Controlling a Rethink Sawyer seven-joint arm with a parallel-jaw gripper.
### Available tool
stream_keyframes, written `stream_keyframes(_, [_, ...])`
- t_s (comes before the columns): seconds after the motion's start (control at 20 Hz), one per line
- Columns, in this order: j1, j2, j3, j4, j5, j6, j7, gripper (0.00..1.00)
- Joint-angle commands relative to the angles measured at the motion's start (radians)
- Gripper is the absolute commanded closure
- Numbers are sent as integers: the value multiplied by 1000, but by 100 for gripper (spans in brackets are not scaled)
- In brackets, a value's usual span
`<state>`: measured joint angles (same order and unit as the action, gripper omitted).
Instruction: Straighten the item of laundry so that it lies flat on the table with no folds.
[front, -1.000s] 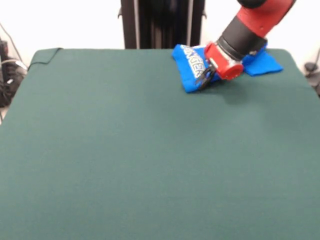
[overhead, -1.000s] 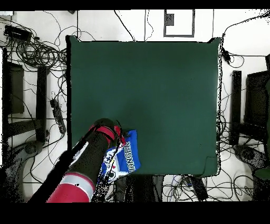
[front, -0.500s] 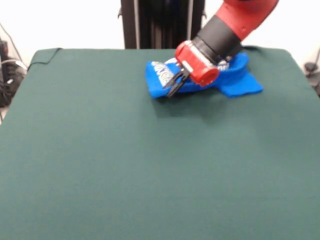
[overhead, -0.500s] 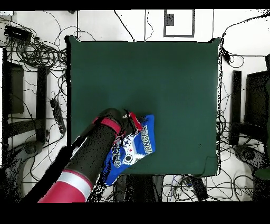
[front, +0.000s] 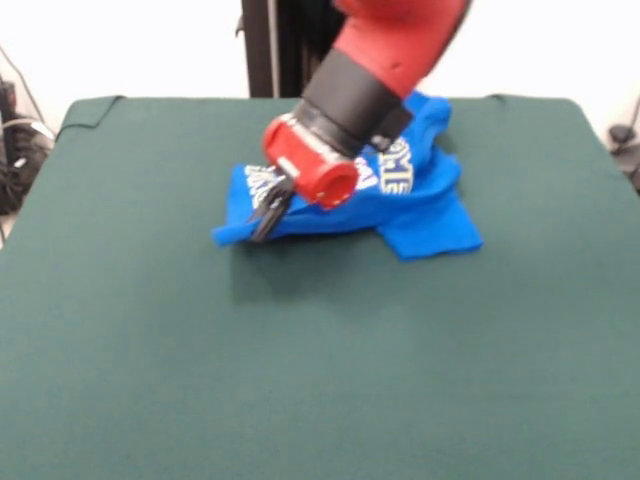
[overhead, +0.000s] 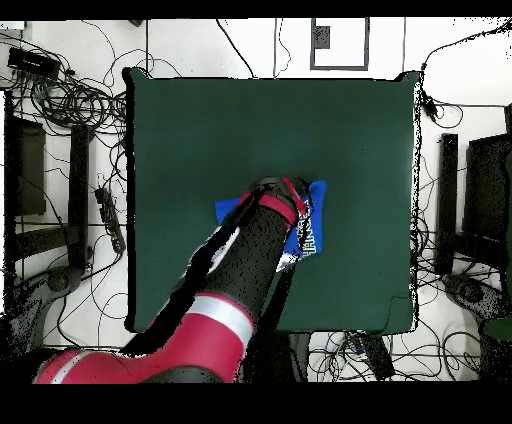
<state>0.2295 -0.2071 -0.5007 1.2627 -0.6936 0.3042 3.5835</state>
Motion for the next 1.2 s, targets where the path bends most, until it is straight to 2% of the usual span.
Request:
stream_keyframes(0.05, [-99,-56,249,-63,-59,-87,-303,100])
stream_keyframes(0.35, [-101,-48,226,-138,-155,-78,-329,100])
stream_keyframes(0.5, [-139,-71,274,-144,-190,-67,-392,100])
stream_keyframes(0.6, [-191,-97,352,-118,-181,-40,-453,100])
stream_keyframes(0.8, [-212,-103,386,-112,-184,-14,-472,100])
stream_keyframes(0.85, [-218,-107,397,-107,-180,-10,-477,0])
stream_keyframes(1.1, [-225,-111,407,-101,-171,-2,-482,0])
stream_keyframes(1.2, [-260,-121,453,-76,-134,7,-489,0])
